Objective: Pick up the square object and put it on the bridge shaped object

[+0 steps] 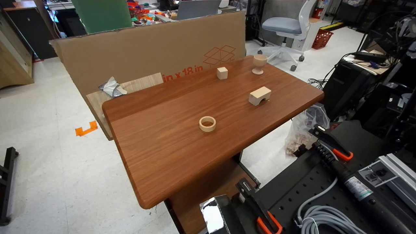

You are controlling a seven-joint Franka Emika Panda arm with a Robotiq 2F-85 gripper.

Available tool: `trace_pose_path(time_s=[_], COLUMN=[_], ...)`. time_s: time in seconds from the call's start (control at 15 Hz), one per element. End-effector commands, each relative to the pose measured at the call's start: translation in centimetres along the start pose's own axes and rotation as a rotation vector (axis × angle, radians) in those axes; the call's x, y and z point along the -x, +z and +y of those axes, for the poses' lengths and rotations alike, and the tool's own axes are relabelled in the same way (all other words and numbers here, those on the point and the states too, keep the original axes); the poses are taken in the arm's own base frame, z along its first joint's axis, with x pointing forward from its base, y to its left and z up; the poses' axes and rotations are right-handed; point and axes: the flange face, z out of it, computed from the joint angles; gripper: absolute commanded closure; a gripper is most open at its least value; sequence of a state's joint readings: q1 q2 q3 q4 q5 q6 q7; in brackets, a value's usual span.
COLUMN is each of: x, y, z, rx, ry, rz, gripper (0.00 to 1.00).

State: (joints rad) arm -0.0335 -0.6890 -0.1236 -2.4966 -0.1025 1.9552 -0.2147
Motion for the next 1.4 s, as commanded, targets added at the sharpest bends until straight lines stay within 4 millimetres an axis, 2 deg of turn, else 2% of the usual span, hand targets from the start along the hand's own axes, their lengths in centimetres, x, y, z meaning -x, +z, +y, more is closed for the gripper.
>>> trace_pose_path(time_s=[0.0,0.47,0.87,1.33], x=[-5.7,-14.2,-19.5,-24.1], y=[0.5,1.6,3.5,9.3], z=[0.9,2.1,3.2,3.0], rx=[-0.055,-0.067,-0.076,-0.058], ry=[0.030,0.068,0.123,0.149], rz=[-0.025,-0.063,-0.058,-0.127], gripper=[0.00,0.00,0.00,0.00])
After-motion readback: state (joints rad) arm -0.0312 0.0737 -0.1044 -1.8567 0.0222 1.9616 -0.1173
